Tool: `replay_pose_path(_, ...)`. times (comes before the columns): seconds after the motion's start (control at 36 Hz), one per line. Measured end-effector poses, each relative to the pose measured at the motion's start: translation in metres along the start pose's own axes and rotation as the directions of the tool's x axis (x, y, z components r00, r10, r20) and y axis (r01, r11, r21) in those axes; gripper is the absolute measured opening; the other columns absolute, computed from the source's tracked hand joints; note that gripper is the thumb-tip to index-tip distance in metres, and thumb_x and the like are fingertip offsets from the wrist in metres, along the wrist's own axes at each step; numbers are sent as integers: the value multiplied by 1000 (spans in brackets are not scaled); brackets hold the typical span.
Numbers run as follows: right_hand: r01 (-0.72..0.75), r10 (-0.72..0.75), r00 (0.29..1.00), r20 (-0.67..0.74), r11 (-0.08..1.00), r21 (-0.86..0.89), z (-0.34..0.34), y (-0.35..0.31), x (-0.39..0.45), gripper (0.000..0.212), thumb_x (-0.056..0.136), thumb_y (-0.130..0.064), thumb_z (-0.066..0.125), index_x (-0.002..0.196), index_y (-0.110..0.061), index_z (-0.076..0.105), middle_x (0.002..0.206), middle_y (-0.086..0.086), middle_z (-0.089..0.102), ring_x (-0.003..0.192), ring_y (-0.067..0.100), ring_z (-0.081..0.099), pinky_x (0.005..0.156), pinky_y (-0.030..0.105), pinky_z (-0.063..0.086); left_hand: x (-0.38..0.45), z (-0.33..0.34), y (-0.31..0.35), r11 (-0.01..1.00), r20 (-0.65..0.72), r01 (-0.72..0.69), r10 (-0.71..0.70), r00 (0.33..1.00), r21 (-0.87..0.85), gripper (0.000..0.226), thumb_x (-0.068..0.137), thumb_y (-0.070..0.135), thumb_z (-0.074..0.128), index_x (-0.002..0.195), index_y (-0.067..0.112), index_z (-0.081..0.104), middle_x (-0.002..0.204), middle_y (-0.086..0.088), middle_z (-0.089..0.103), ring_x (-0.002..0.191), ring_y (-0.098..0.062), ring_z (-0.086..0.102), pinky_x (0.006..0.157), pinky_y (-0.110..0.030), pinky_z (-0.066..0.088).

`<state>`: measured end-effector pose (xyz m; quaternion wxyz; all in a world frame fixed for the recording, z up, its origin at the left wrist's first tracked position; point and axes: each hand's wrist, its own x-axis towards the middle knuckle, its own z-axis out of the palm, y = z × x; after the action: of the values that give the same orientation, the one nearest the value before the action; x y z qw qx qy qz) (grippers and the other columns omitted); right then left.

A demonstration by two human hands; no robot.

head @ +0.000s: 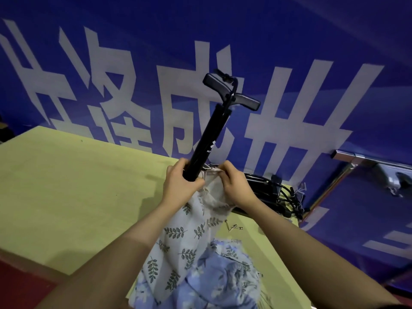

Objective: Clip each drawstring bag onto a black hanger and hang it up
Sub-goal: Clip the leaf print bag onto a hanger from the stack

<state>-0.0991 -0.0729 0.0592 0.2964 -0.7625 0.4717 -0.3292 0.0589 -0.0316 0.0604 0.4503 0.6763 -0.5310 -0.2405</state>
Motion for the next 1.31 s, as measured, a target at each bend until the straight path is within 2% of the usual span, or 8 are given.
replay_pose_path(0.19, -73, 97, 993, -71, 956, 284, -9, -13, 2, 29, 102, -11, 31, 122, -18, 50, 87, -17, 52, 61, -7, 49, 57, 9, 39, 4, 20, -4, 999, -25, -35, 35, 999, 11, 30, 62, 34, 68, 83, 20, 51, 82, 2, 56, 85, -22, 52, 67, -38, 48)
replay_pose_path(0.33, -137, 169, 985, -32, 884, 447, -17, -30, 9, 22, 99, -14, 41, 107, -20, 60, 99, -3, 66, 94, 9, 62, 88, 26, 50, 2, 29, -4, 985, -8, -128, 130, 991, 115, 25, 74, 20, 68, 91, 12, 52, 89, 3, 50, 92, -22, 45, 74, -37, 43)
replay_pose_path(0.5, -86, 135, 988, -71, 877, 472, -20, -30, 12, 27, 91, -29, 62, 115, -16, 63, 71, 11, 46, 67, 18, 51, 66, 27, 45, -1, 34, -13, 983, 40, -151, 147, 988, 105, 28, 74, 18, 69, 95, 12, 52, 90, 2, 51, 93, -25, 45, 77, -40, 43)
replay_pose_path(0.69, -78, 74, 997, 29, 845, 529, -22, -28, 2, 23, 94, -5, 54, 116, 2, 56, 43, -19, 54, 46, -9, 54, 50, 4, 40, 14, 35, 6, 990, 77, -142, 141, 987, 7, 32, 79, 25, 66, 107, 18, 51, 96, -5, 55, 96, -25, 52, 80, -43, 49)
replay_pose_path(0.83, -105, 101, 994, 30, 927, 361, -15, -13, -3, 24, 92, -5, 57, 116, -8, 57, 50, -16, 54, 50, -5, 52, 55, 11, 42, 20, 34, 6, 986, 81, -165, 167, 983, -28, 29, 81, 20, 69, 106, 14, 55, 96, 0, 61, 90, -16, 57, 70, -20, 46)
replay_pose_path(1.0, -8, 13, 995, 94, 998, -57, -2, 18, -16, 23, 87, 6, 48, 88, -16, 49, 85, -7, 42, 75, 3, 43, 67, 13, 36, 10, 35, -22, 995, 70, -103, 103, 992, 1, 30, 81, 26, 72, 105, 19, 56, 99, 1, 64, 91, -16, 60, 76, -30, 49)
replay_pose_path(1.11, 61, 16, 976, 219, 939, -338, 13, 39, -26, 23, 91, -1, 45, 95, -16, 61, 95, -4, 36, 90, 25, 46, 80, 30, 38, -2, 35, -38, 998, 79, -66, 65, 995, 12, 26, 82, 27, 71, 102, 23, 56, 95, 5, 65, 87, -14, 62, 70, -26, 47)
replay_pose_path(1.31, 131, 71, 961, 267, 731, -670, 36, 48, -40, 32, 97, -31, 39, 116, -20, 62, 112, 6, 43, 104, 28, 37, 81, 36, 21, -11, 35, -55, 997, 74, -44, 39, 997, 67, 34, 81, 32, 71, 110, 18, 58, 98, 2, 68, 89, -17, 64, 75, -36, 53)
